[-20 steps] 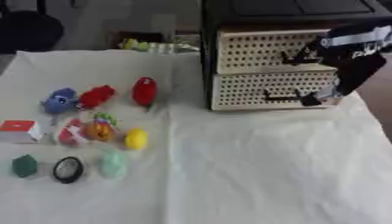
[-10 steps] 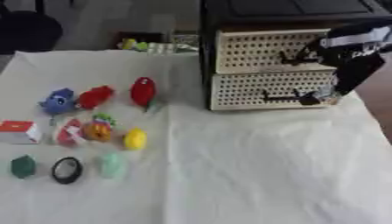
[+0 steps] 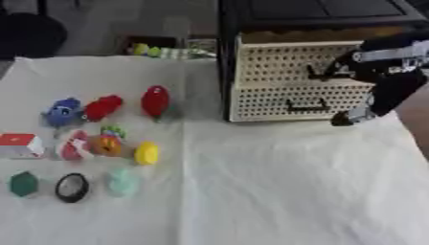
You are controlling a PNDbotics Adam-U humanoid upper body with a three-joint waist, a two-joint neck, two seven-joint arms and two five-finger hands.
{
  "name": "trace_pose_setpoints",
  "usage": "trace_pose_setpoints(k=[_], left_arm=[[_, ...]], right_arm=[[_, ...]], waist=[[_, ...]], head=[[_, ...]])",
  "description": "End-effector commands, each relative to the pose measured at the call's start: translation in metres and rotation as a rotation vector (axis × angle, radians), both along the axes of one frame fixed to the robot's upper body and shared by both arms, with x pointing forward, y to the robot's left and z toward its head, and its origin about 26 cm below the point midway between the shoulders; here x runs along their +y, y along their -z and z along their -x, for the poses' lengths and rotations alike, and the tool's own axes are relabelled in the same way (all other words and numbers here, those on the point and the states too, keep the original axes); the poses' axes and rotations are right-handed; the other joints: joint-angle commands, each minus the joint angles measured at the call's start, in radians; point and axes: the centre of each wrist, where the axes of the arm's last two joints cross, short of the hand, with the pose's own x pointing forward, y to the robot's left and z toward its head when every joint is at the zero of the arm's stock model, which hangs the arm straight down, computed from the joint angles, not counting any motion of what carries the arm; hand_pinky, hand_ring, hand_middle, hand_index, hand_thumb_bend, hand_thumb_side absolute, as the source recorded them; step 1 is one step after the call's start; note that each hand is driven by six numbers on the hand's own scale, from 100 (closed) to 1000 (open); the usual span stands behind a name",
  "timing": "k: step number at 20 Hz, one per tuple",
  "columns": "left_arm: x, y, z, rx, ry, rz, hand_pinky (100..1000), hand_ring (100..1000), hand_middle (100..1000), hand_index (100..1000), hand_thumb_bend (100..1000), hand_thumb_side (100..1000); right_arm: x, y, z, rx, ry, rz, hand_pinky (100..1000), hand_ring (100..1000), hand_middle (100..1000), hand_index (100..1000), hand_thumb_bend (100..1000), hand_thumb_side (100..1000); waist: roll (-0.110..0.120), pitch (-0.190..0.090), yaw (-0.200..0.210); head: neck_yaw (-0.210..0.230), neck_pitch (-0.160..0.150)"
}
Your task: Pick up objects from table and place into drawer.
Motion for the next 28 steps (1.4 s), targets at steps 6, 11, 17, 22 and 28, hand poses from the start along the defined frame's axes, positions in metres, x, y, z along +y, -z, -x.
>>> trace_pose_setpoints(k=[6, 11, 17, 22, 28], left_arm=[[-0.001, -0.009, 0.002, -0.033, 0.008, -0.014, 355, 571, 644, 826, 100, 948], [-0.001, -0.009, 0.002, -0.034, 0.01, -0.015, 355, 572, 644, 825, 100, 948], [-0.001, -0.01, 0.001, -0.036, 0.011, -0.015, 356, 572, 645, 825, 100, 947], [-0.001, -0.01, 0.002, -0.034, 0.013, -0.015, 356, 572, 645, 824, 100, 947], [-0.001, -0.01, 0.001, -0.034, 0.012, -0.015, 357, 572, 646, 823, 100, 947]], right_arm=[[0.0, -0.015, 0.022, -0.034, 0.012, 0.012, 106, 186, 147, 893, 507, 508], [0.002, -0.014, 0.031, -0.032, 0.001, 0.017, 105, 185, 147, 892, 504, 517], [0.005, -0.011, 0.042, -0.021, -0.004, 0.026, 103, 184, 147, 891, 502, 520], [0.011, -0.01, 0.04, -0.02, -0.009, 0.021, 102, 184, 148, 891, 499, 521], [0.013, -0.006, 0.038, -0.007, -0.016, 0.027, 100, 183, 151, 889, 496, 526]], waist=[[-0.002, -0.016, -0.003], [-0.002, -0.015, -0.005], [-0.002, -0.015, -0.006], [-0.002, -0.016, -0.007], [-0.002, -0.017, -0.009]], head=[[-0.002, -0.017], [-0.003, -0.018], [-0.003, -0.019], [-0.003, -0.018], [0.0, -0.02]])
